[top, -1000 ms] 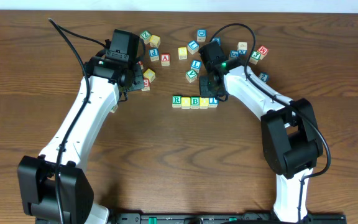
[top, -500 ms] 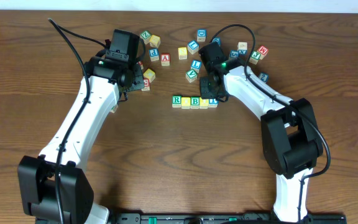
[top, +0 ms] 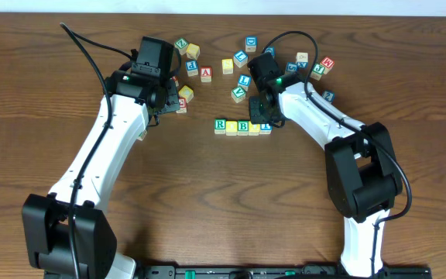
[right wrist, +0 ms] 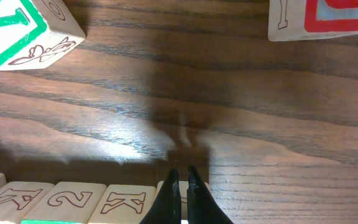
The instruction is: Spell out ROBOT
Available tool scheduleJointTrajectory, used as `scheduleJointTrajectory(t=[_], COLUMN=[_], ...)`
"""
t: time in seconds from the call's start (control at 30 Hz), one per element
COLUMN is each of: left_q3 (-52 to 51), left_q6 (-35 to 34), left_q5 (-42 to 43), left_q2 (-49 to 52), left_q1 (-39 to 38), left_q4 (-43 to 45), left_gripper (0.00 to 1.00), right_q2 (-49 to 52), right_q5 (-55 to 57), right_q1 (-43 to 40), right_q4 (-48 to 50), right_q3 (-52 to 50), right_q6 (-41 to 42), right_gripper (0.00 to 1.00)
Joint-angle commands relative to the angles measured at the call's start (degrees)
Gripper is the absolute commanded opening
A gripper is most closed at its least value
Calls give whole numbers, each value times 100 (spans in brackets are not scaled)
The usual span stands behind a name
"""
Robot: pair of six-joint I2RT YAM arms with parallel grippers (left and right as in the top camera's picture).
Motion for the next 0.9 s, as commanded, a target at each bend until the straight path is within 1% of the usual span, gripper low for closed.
scheduleJointTrajectory(t=[0.0,0.87], left_q3=[52,52], left_q6=[52,52], left_q5=[-76,-76], left_q2=[-68,-68], left_q1=[28,28], left_q4=[-13,-13], left_gripper=[8,8], right_q2=[55,-11], right_q5=[7,7], right_q1=[-13,-72], right_q4=[-13,-92], right_q3=[-48,37], right_q6=[48,31], right_gripper=[1,1])
